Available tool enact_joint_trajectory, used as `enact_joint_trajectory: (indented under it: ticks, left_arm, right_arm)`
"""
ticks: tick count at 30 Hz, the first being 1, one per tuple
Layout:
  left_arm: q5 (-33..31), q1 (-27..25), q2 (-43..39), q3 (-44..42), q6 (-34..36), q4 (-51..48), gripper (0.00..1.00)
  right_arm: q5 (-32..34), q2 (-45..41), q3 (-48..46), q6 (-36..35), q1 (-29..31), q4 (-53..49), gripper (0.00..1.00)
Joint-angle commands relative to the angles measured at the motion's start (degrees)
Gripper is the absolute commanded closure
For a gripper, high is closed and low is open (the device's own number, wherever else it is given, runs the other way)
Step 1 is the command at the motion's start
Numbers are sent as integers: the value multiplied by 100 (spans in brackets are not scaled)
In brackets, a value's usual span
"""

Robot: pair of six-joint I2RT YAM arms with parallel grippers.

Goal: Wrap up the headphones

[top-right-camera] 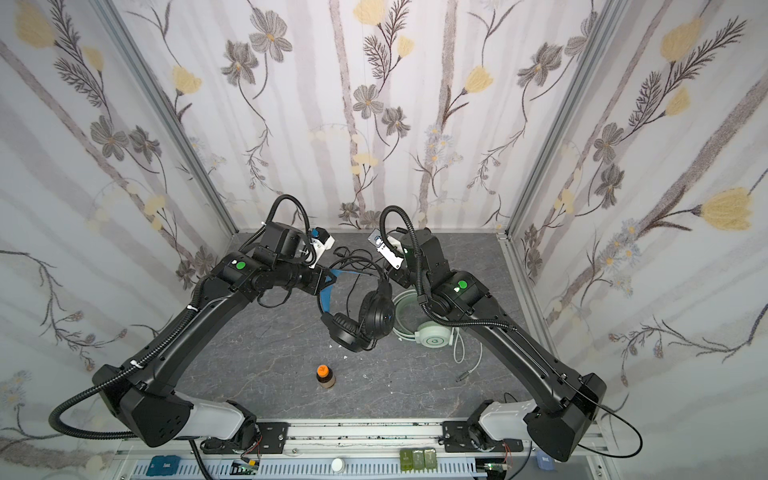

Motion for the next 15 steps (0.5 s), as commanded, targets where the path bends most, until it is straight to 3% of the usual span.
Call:
enact_joint_trajectory:
  ticks: [1, 5, 8, 15]
  left_arm:
    - [305, 26, -97, 4, -166, 257, 100]
    - [362, 48, -137, 57, -307, 317, 100]
    - [567, 126, -194, 128, -516, 396, 100]
    - [656, 231, -340, 376, -1159, 574, 100]
  right_arm:
    - [-300, -49, -100, 276, -110, 387, 50]
    - [-486, -106, -247, 445, -257, 584, 45]
    - [-692, -205, -356, 723, -400, 753, 36]
    - [-1638, -834, -1130, 1637, -1079, 1603, 23]
